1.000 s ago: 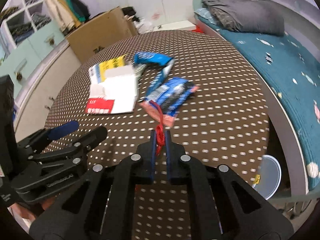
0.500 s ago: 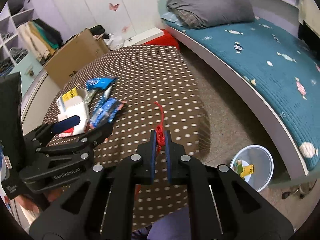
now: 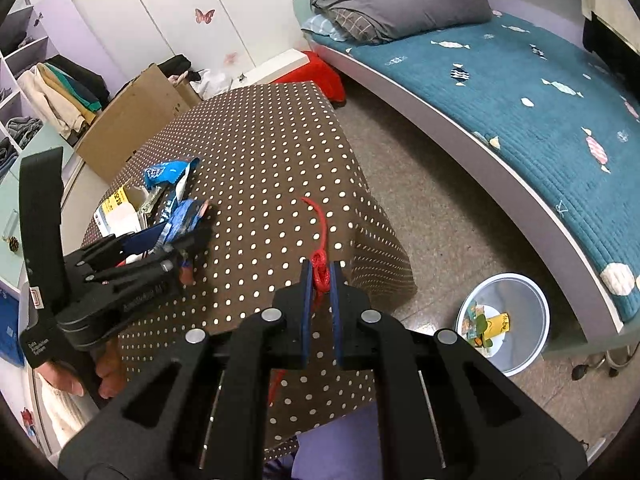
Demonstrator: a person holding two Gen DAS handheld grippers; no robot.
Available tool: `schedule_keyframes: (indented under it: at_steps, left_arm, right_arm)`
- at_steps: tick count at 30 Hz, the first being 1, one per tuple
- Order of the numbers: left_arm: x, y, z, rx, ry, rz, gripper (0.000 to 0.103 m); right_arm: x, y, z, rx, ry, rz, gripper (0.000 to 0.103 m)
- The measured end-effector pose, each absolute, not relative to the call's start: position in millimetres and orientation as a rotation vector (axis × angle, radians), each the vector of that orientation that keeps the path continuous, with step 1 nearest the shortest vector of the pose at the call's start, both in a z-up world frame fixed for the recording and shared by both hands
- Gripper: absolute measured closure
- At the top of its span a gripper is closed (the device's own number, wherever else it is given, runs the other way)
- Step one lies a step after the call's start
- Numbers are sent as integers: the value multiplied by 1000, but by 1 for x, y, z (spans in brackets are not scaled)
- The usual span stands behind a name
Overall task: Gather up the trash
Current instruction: 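Grasp the blue snack wrapper with the left tool, then carry wrapper and string over the blue bucket and open both tools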
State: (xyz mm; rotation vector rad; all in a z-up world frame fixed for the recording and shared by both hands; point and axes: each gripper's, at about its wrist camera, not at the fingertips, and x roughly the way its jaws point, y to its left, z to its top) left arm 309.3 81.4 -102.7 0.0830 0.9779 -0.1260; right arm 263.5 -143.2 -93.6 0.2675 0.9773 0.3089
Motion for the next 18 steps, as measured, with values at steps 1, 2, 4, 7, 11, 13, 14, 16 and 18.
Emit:
schedule_keyframes:
  at_steps: [1, 2, 4, 7, 11, 13, 14, 16, 18]
  left_arm:
    - [308, 82, -102, 73, 980, -127, 65]
    - [306, 83, -102, 68, 980, -129, 66]
    - [300, 83, -102, 60, 983, -136, 66]
    - [288, 79, -101, 54, 985, -150, 66]
    - [280, 65, -100, 57, 981, -169, 66]
    - [275, 58, -98, 59, 975, -180, 66]
    - [272, 54, -98, 60, 972, -188, 66]
    - [267, 45, -96, 64, 966, -205, 66]
    - [262, 36, -94, 70, 959, -220, 66]
  right_arm:
    - [263, -142, -93, 267, 978, 312, 94]
    - [261, -142, -93, 266, 976, 314, 94]
    - [259, -143, -92, 263, 972, 316, 94]
    - [255, -146, -91, 267, 970, 307, 94]
    - [247, -153, -88, 274, 961, 291, 94]
    - [242, -159, -87, 278, 956, 281, 94]
    - [240, -162, -87, 281, 955, 276, 94]
    - [236, -167, -86, 286, 952, 266, 94]
    - [233, -173, -86, 292, 949, 254, 94]
